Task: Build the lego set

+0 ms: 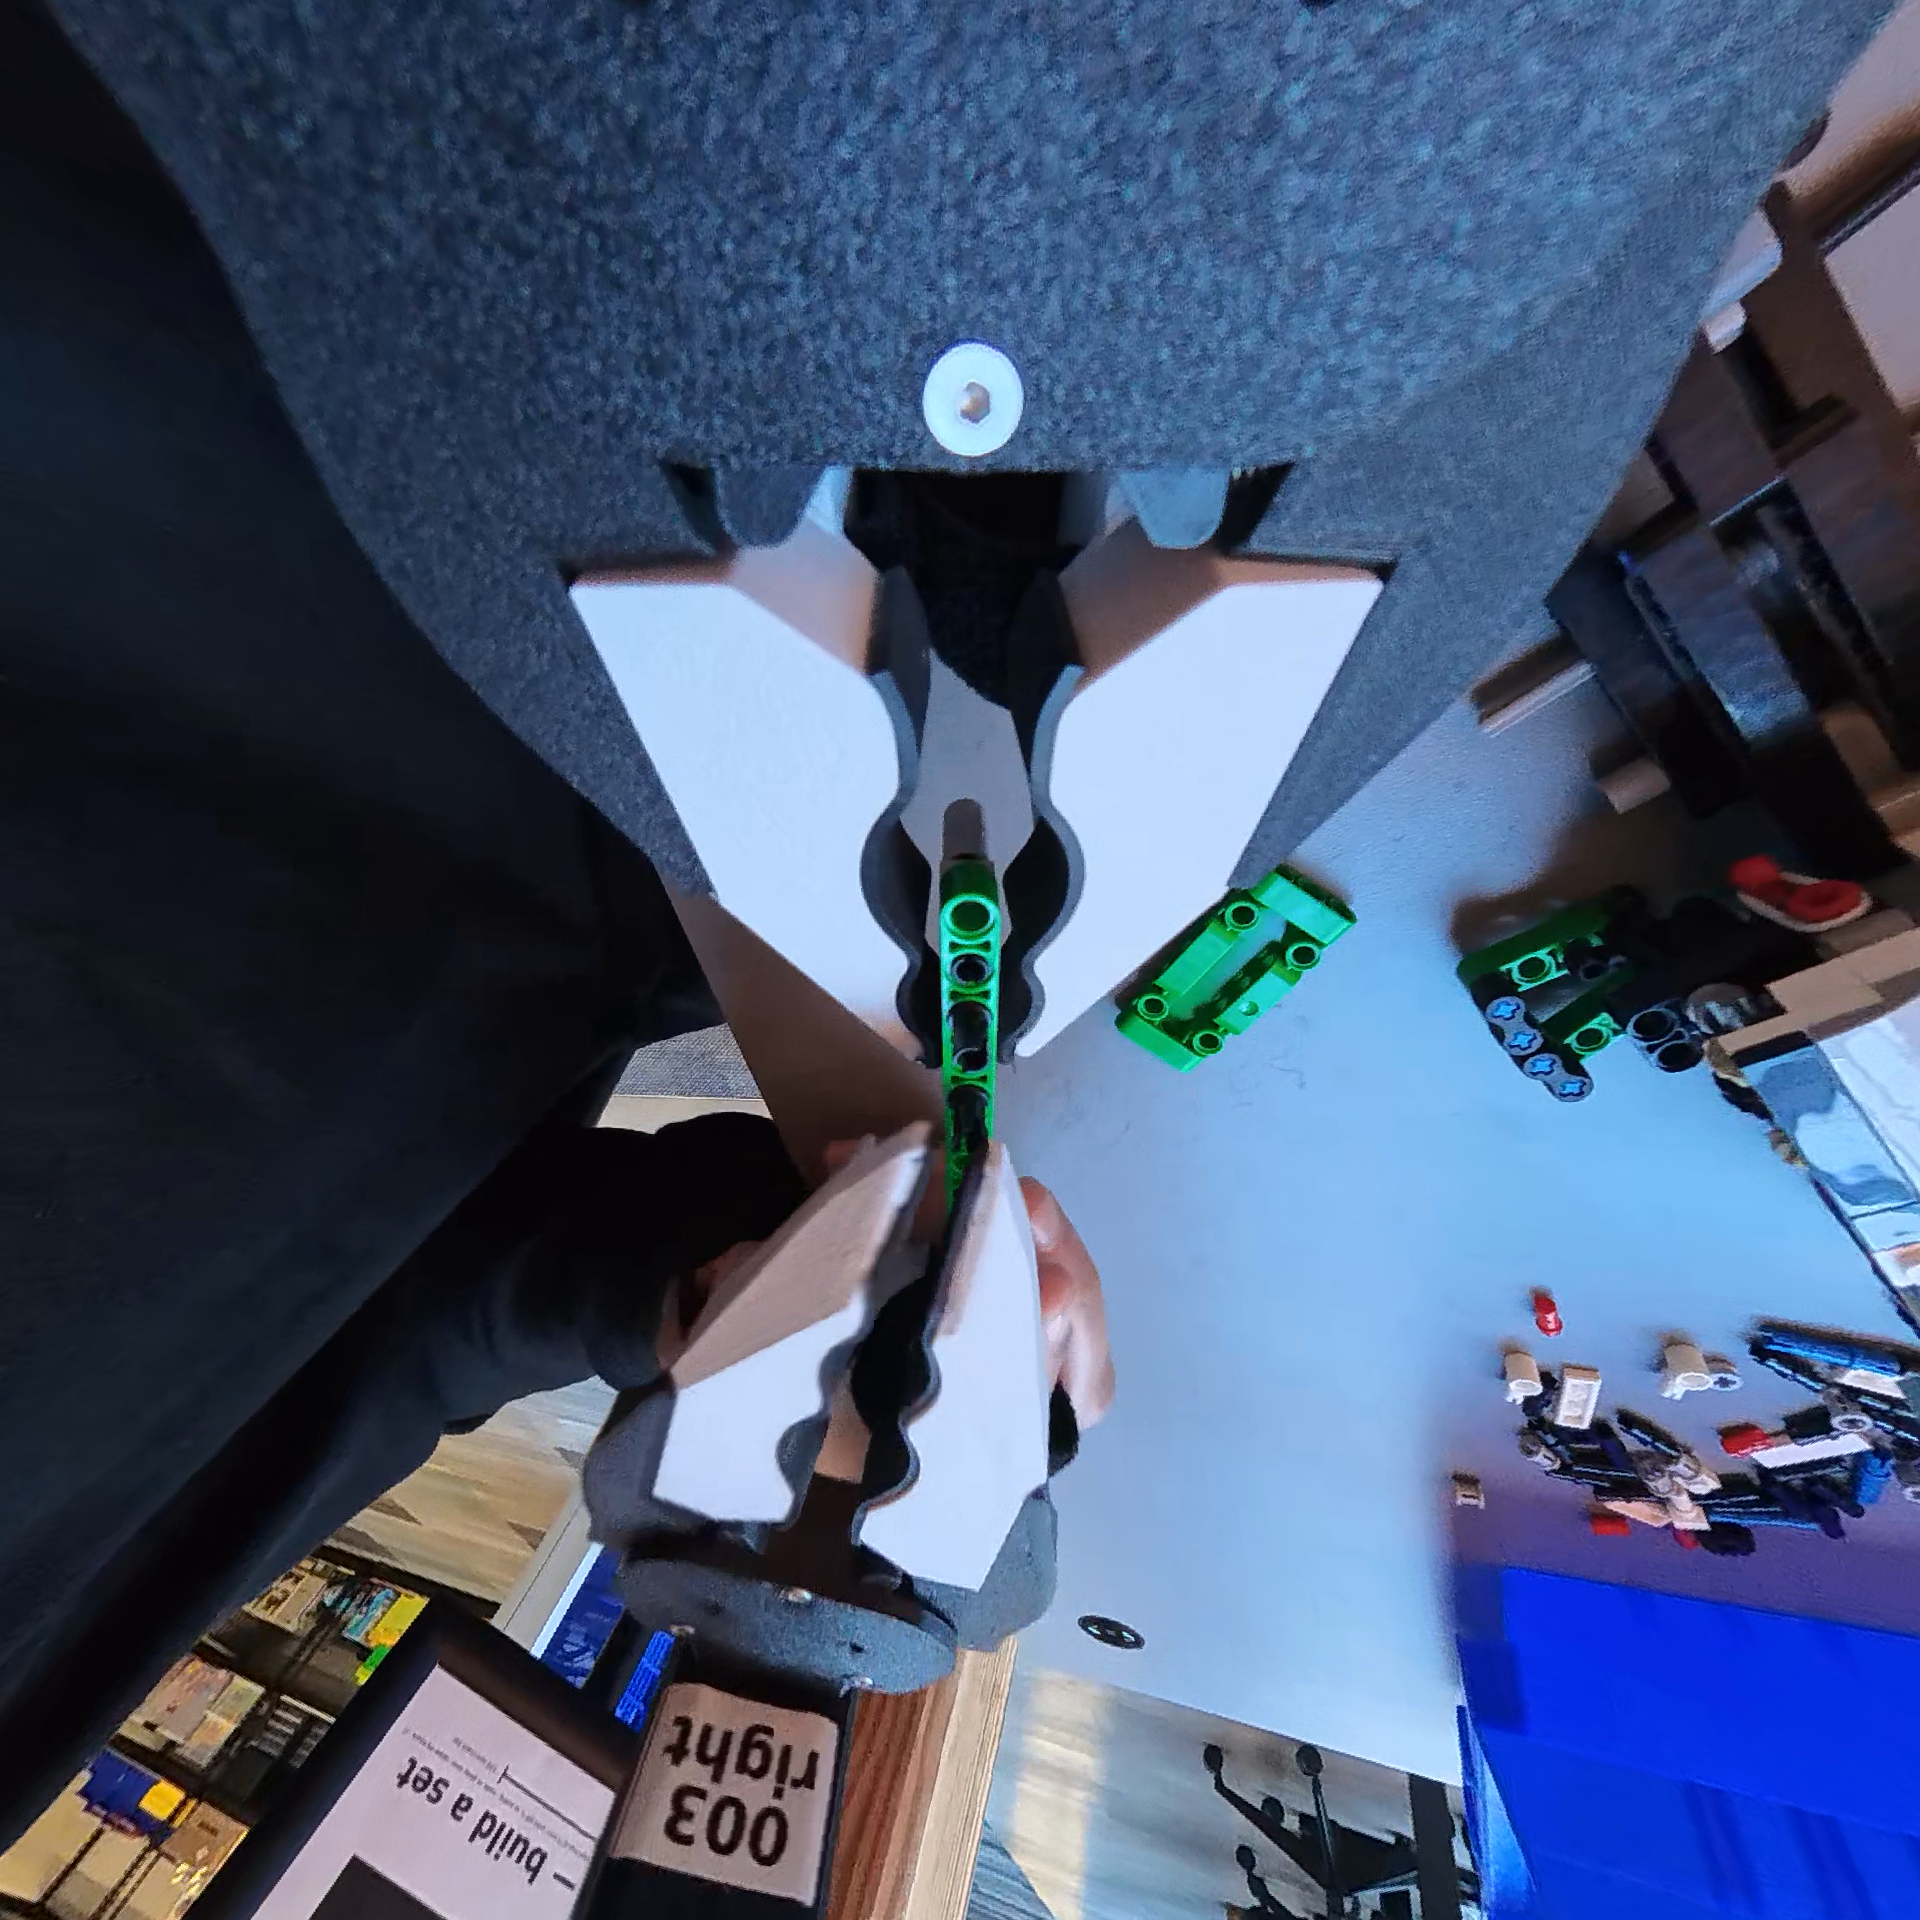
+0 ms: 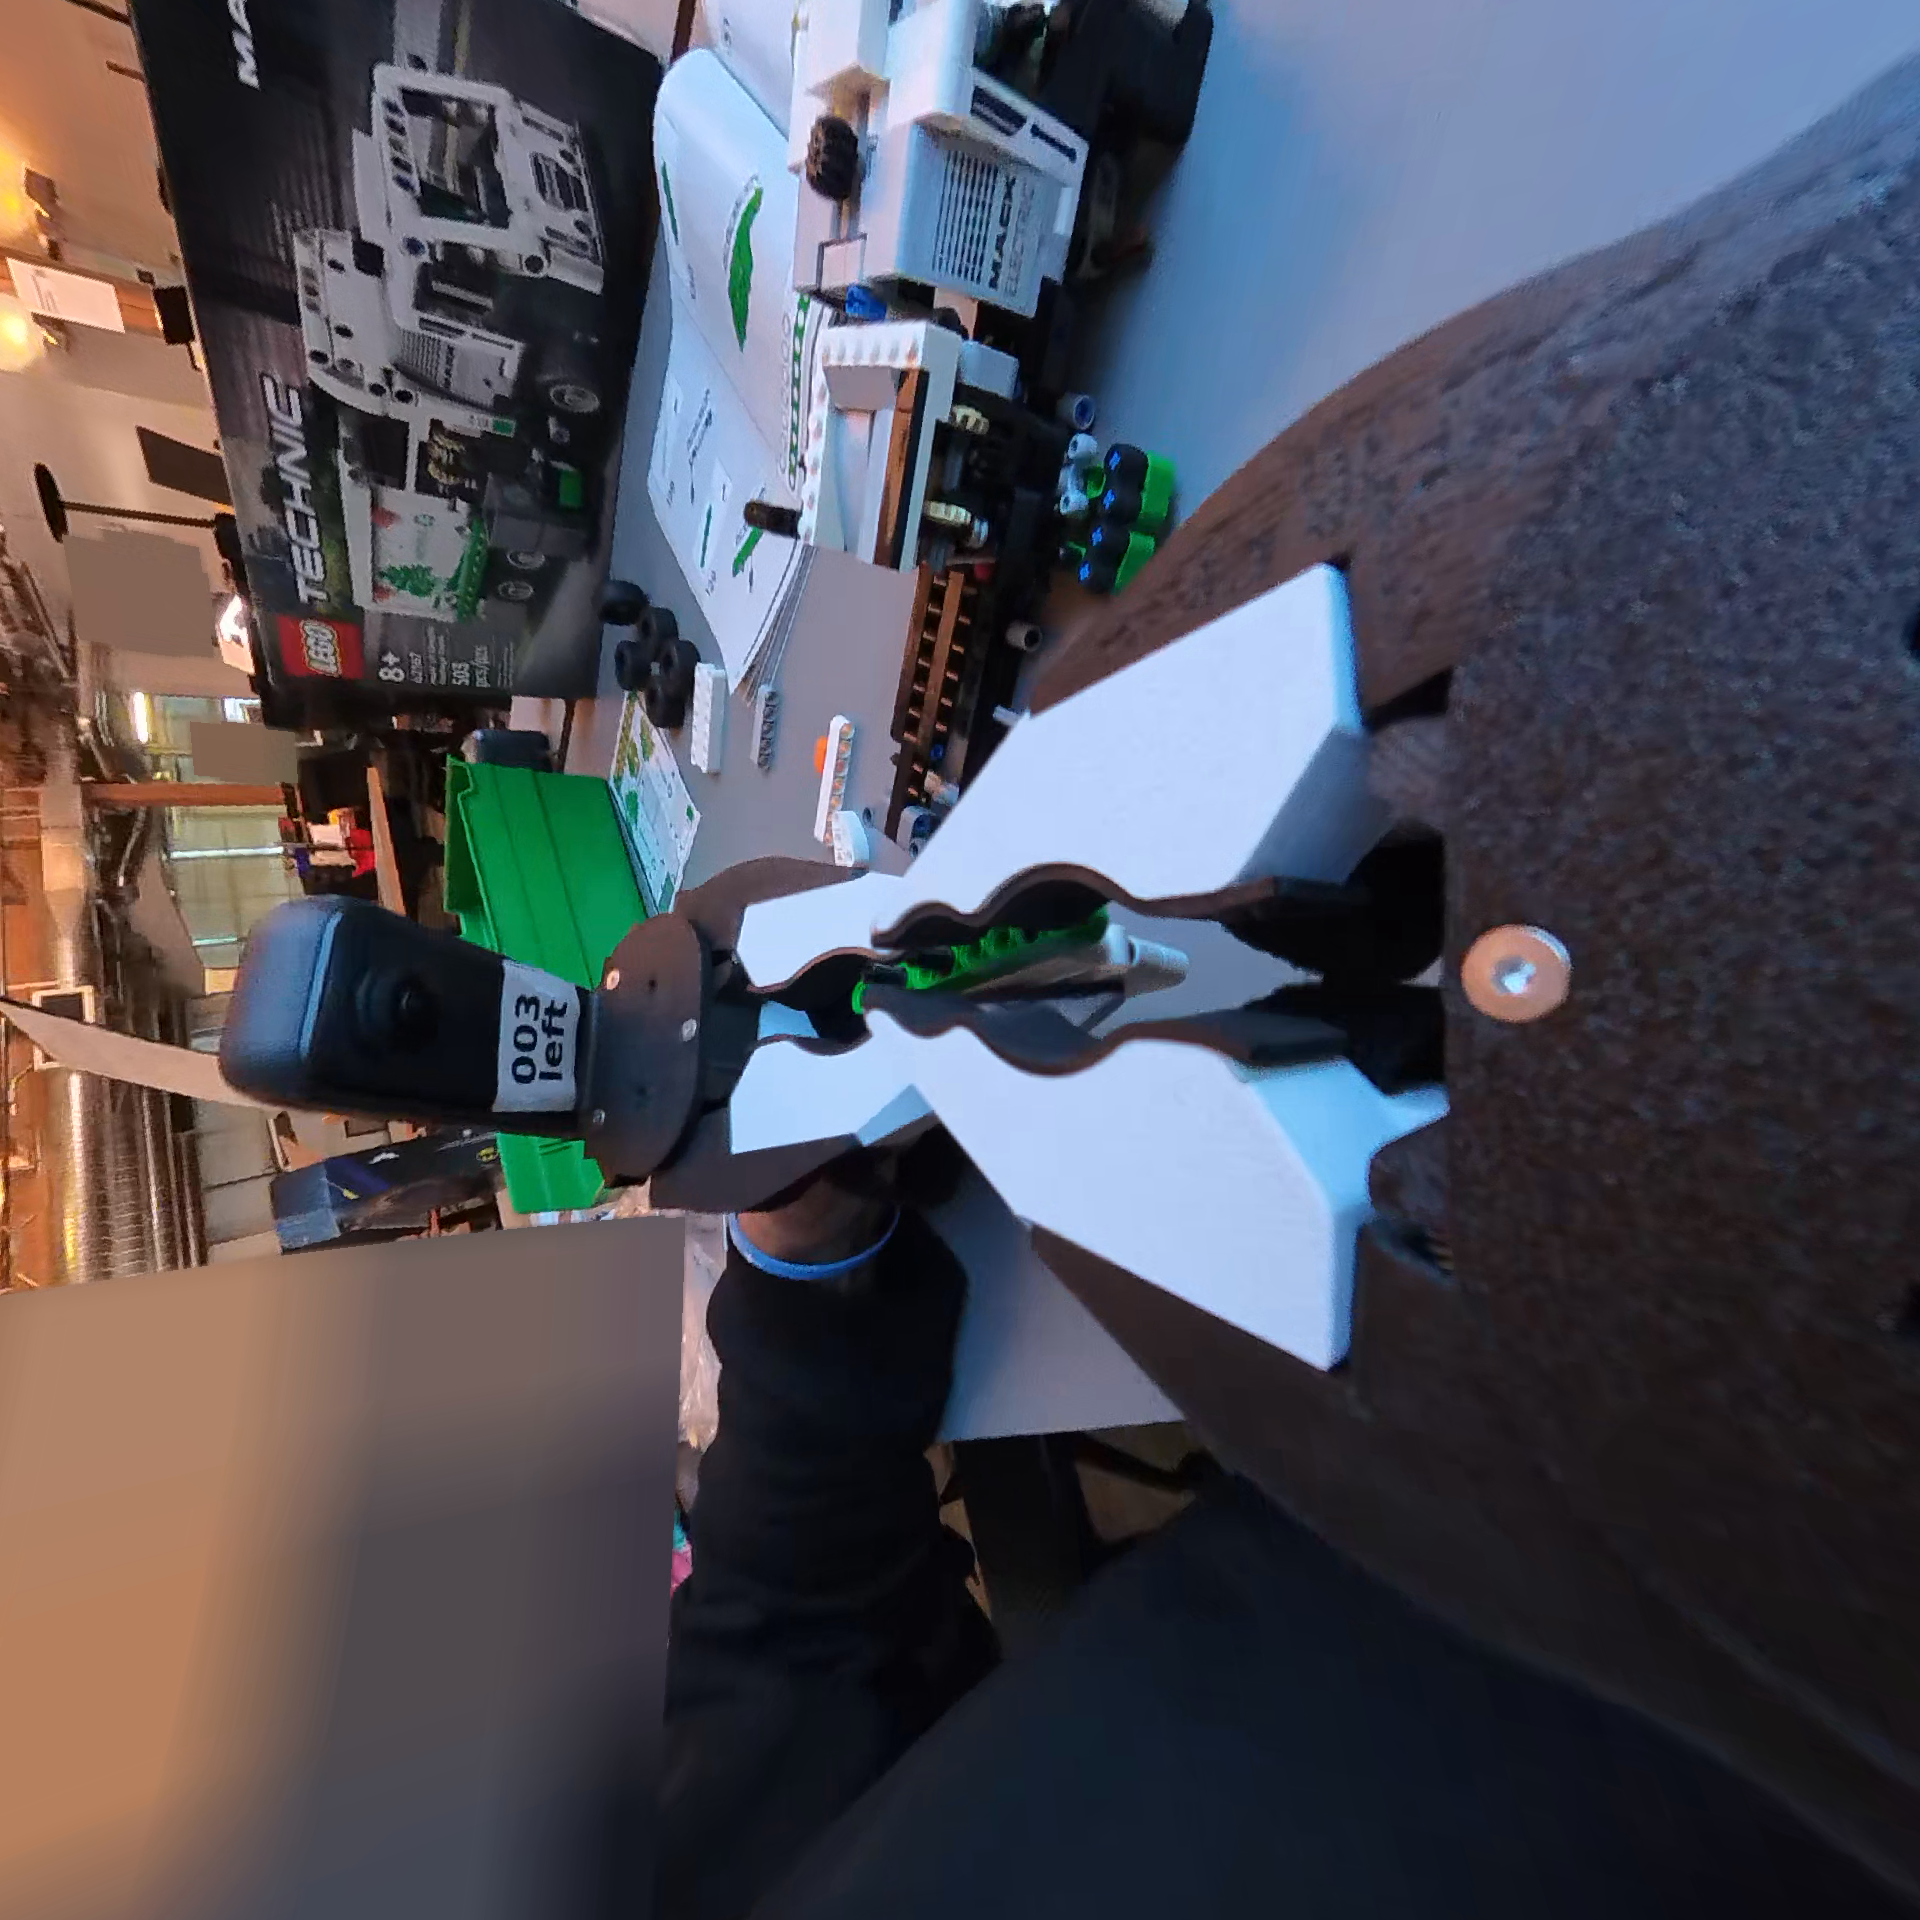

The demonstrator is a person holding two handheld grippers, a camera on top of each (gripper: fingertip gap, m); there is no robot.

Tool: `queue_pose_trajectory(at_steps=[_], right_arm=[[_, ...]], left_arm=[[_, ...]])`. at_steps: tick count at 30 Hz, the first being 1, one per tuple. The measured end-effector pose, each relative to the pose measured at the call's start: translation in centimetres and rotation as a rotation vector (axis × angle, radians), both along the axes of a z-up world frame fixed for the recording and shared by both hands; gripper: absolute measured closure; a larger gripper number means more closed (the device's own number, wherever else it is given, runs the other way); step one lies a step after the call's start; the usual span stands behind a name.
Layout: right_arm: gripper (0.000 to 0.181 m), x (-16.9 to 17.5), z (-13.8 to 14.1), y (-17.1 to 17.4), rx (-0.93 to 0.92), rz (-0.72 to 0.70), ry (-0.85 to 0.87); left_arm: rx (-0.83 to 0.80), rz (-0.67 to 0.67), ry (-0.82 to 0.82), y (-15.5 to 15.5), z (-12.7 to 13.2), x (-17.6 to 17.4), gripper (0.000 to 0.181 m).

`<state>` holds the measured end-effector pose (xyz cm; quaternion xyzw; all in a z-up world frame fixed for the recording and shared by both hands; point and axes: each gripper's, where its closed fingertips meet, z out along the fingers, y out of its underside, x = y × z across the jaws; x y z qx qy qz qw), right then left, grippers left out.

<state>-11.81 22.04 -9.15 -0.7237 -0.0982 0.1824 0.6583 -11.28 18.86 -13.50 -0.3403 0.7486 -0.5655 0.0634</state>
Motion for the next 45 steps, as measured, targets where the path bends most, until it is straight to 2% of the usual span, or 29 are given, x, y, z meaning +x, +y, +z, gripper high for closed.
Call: queue_pose_trajectory(at_steps=[1, 8, 10, 12, 14, 16, 23, 25, 27, 30, 34, 37, 41, 45], right_arm=[[0.181, 0.0, -0.2, 0.0, -0.014, -0.002, -0.008], [0.181, 0.3, -0.8, 0.3, -0.058, -0.017, -0.005], [0.181, -0.1, 0.0, -0.4, -0.036, 0.054, 0.065], [0.165, 0.2, 1.4, -1.5, 0.007, 0.119, 0.120], [0.154, 0.6, 0.0, -2.2, -0.058, 0.125, -0.011], [0.158, 1.3, -1.3, -2.3, -0.067, 0.070, -0.178], [0.173, 0.3, -1.8, -2.1, -0.033, 0.068, -0.254], [0.174, 0.6, -2.4, -2.1, -0.078, 0.068, -0.276], [0.174, 0.7, -2.8, -2.2, -0.151, 0.088, -0.201], [0.174, 1.1, -2.5, -2.0, -0.168, 0.101, -0.058], [0.175, 1.4, -2.2, -2.0, -0.162, 0.104, -0.025], [0.175, 1.9, -2.3, -2.4, -0.145, 0.070, -0.144], [0.175, 3.0, -2.8, -3.0, -0.158, -0.022, -0.470], [0.174, 3.1, -3.0, -3.1, -0.151, -0.041, -0.608]], left_arm=[[0.002, -0.001, -0.001, 0.0, 0.0, 0.0, 0.174], [0.046, 0.014, -0.018, 0.0, -0.3, 0.1, 0.175], [0.132, 0.022, -0.137, 0.0, -0.1, 0.0, 0.175], [0.217, 0.049, -0.250, 0.4, 0.0, 0.3, 0.175], [0.213, 0.053, -0.333, 0.4, 0.9, 0.3, 0.175], [0.212, 0.047, -0.362, 0.3, 1.1, 0.2, 0.175], [0.176, 0.046, -0.370, 0.1, 1.6, 0.3, 0.175], [0.206, 0.057, -0.343, 0.2, 1.0, 0.6, 0.172], [0.211, 0.072, -0.318, 0.4, 0.8, 0.9, 0.165], [0.168, 0.100, -0.292, 0.9, 1.1, 1.2, 0.161], [0.123, 0.107, -0.268, 1.3, 1.5, 1.1, 0.163], [0.150, 0.128, -0.299, 1.8, 1.5, 1.1, 0.165], [0.237, 0.172, -0.319, 2.4, 0.8, 1.7, 0.169], [0.303, 0.174, -0.372, 2.4, 0.6, 1.7, 0.171]])
